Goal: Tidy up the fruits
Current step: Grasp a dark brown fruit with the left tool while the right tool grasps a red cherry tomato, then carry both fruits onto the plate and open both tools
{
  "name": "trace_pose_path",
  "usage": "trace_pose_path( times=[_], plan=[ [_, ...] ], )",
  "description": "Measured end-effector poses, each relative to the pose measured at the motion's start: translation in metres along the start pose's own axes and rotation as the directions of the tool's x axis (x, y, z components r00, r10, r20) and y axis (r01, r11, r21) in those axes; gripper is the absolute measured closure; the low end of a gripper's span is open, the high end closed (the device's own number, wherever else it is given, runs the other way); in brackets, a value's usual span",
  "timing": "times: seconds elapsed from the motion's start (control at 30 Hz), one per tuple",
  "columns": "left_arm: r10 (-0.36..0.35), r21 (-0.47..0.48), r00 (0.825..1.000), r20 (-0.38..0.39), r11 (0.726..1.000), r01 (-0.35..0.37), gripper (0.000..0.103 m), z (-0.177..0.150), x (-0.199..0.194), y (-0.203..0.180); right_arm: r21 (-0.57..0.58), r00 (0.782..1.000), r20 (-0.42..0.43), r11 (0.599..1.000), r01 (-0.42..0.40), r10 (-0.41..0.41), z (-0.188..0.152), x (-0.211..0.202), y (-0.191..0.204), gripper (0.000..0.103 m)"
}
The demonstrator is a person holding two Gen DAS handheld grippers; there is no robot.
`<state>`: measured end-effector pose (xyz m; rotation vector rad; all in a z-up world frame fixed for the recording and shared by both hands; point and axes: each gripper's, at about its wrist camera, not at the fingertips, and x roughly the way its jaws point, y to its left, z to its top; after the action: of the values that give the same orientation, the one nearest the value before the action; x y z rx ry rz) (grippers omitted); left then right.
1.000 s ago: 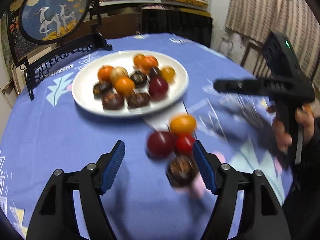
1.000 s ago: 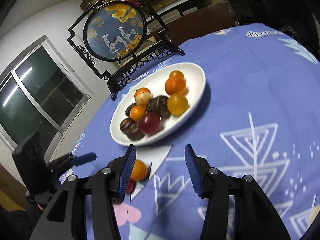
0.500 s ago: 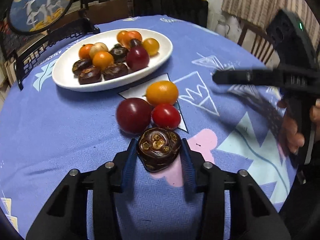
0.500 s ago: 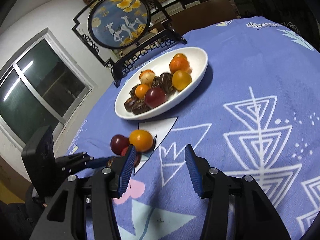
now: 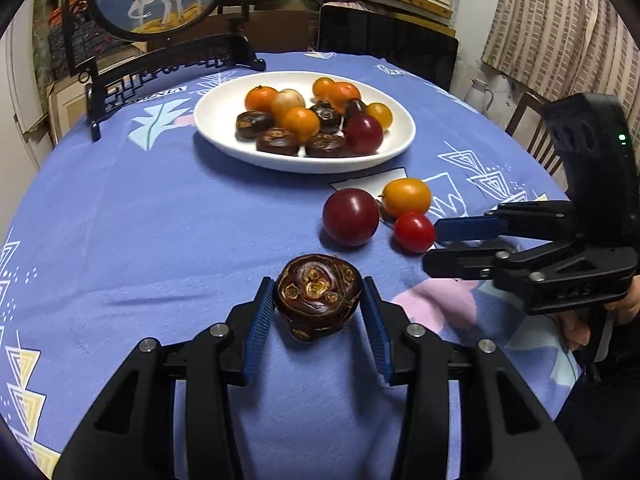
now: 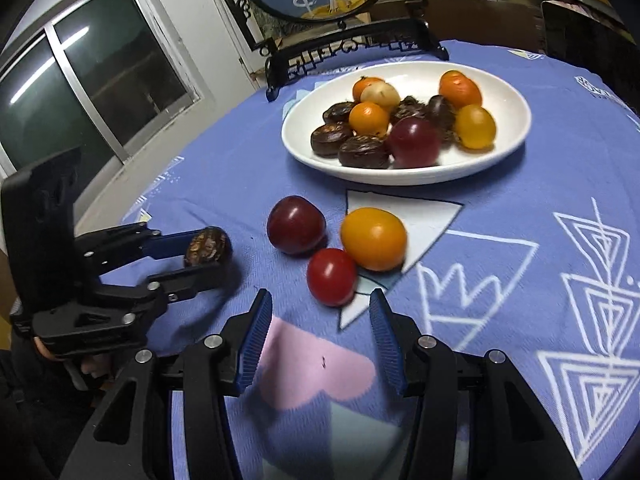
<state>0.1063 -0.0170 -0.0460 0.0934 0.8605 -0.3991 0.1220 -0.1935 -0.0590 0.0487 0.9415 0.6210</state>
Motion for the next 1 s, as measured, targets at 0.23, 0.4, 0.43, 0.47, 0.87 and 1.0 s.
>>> trace_pose_path(
  times=[0.23, 0.4, 0.43, 0.47, 0.87, 1.0],
  plan=[
    [-0.009, -0.007, 1.0, -0.001, 1.0, 0.009, 0.06, -0.004, -0.001, 0.003, 0.016, 0.999, 0.003, 0.999, 0.043, -0.043, 0.009, 0.01, 0.001, 0.064],
    [-0.011, -0.006, 1.0, 0.003, 1.0, 0.011, 0.06, -0.002, -0.002, 0.003, 0.048, 1.0, 0.012, 0.998, 0.028, -0.028, 0.007, 0.007, -0.006, 0.076],
    [-0.011, -0.007, 1.0, 0.004, 1.0, 0.011, 0.06, -0.002, -0.002, 0.003, 0.051, 1.0, 0.015, 0.998, 0.024, -0.024, 0.005, 0.005, -0.006, 0.076],
    [-0.011, -0.008, 1.0, 0.006, 1.0, 0.011, 0.06, -0.002, -0.003, 0.003, 0.054, 1.0, 0.016, 0.998, 0.011, -0.012, 0.003, 0.003, -0.007, 0.076],
    [-0.026, 0.01, 0.999, 0.027, 1.0, 0.026, 0.06, 0.011, -0.005, -0.008, 0.103, 0.996, 0.091, 0.994, -0.028, 0.019, -0.007, -0.038, -0.03, 0.076],
    [-0.026, 0.029, 0.999, 0.042, 0.999, 0.025, 0.06, 0.023, -0.003, -0.015, 0.116, 0.992, 0.129, 0.993, -0.021, 0.006, 0.002, -0.052, -0.041, 0.076]
  ],
)
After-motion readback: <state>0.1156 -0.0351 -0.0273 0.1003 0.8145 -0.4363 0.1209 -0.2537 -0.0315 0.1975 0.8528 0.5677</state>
